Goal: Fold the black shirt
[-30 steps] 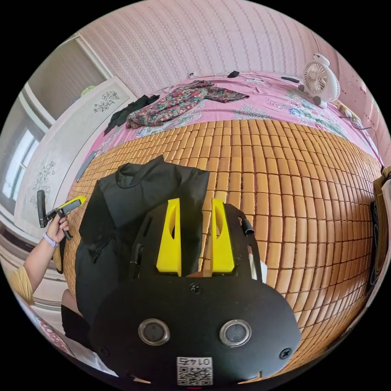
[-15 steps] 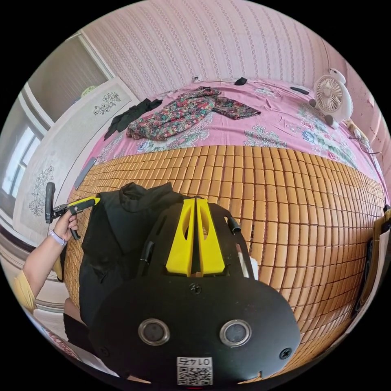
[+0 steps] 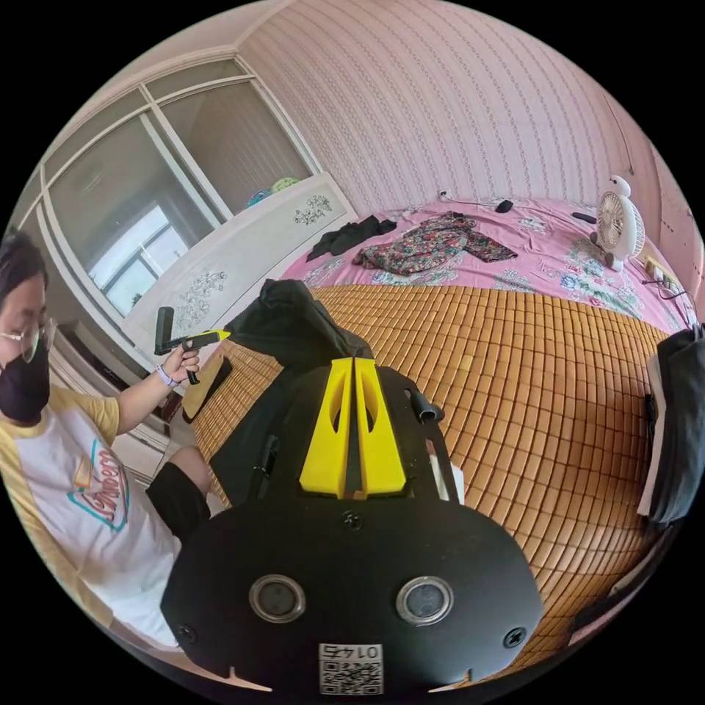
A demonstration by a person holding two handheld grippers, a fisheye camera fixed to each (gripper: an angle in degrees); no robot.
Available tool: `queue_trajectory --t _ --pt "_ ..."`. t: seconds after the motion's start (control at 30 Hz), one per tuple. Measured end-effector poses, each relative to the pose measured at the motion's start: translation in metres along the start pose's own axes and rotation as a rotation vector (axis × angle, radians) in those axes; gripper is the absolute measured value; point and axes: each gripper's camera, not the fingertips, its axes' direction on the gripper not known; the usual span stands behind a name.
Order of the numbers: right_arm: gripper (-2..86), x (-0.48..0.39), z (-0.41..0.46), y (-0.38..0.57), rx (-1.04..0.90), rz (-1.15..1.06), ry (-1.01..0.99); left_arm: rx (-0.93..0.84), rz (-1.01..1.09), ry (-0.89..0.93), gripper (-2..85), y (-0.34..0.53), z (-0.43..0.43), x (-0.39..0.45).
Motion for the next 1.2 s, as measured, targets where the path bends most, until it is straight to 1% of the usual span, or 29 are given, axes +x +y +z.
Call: queue_trajectory --t 0.03,0.1,0.17,0.2,0.27,0.43,0.5,0.63,0.7,0.83,0.9,1.0,1.07,1.1,1.2 --pt "-0.3 -0.007 -0.003 0.033 -0.051 0.02 -0.014 -0.027 -0.025 0.027 -0.9 0.018 -0.003 0.0" --pt "0.3 -0.01 0.004 0.085 -0.149 0.108 -0.046 -0.076 -0.155 0.059 -0.6 0.093 -0.012 -0.004" --pt "1.6 -0.004 0.018 0.149 -0.265 0.267 -0.071 -0.143 -0.259 0.049 0.0 0.139 -0.013 -0.01" --pt "1.9 -0.003 0.02 0.161 -0.276 0.296 -0.074 -0.178 -0.317 0.03 0.6 0.161 -0.014 -0.013" --pt "2.9 -0.009 0.023 0.188 -0.292 0.348 -0.043 -0.176 -0.352 -0.008 1.1 0.18 -0.02 -0.013" --pt "5.1 -0.021 0.03 0.177 -0.208 0.419 0.083 -0.144 -0.315 -0.117 2.6 0.179 -0.018 0.007" --pt "5.9 -0.025 0.042 0.166 -0.202 0.434 0.101 -0.13 -0.303 -0.142 4.7 0.17 -0.002 0.018" --pt "8.3 -0.031 0.068 0.144 -0.217 0.444 0.233 -0.115 -0.312 -0.207 7.2 0.159 0.023 0.027" --pt "8.4 -0.028 0.075 0.141 -0.206 0.472 0.272 -0.154 -0.317 -0.264 8.3 0.156 0.043 0.029" --pt "7.0 -0.02 0.09 0.133 -0.195 0.504 0.286 -0.226 -0.308 -0.291 9.2 0.156 0.066 0.031" --pt "5.2 -0.017 0.098 0.131 -0.222 0.5 0.304 -0.284 -0.286 -0.351 8.4 0.158 0.078 0.033" --pt "1.1 -0.019 0.101 0.127 -0.242 0.482 0.334 -0.3 -0.239 -0.386 6.7 0.159 0.082 0.038" --pt "0.0 -0.024 0.097 0.124 -0.241 0.446 0.329 -0.304 -0.226 -0.369 4.6 0.16 0.083 0.039" --pt "-0.1 -0.025 0.095 0.122 -0.24 0.439 0.327 -0.301 -0.223 -0.364 1.9 0.159 0.083 0.04" --pt "-0.4 -0.032 0.085 0.113 -0.233 0.393 0.311 -0.297 -0.192 -0.429 -0.5 0.154 0.079 0.047"
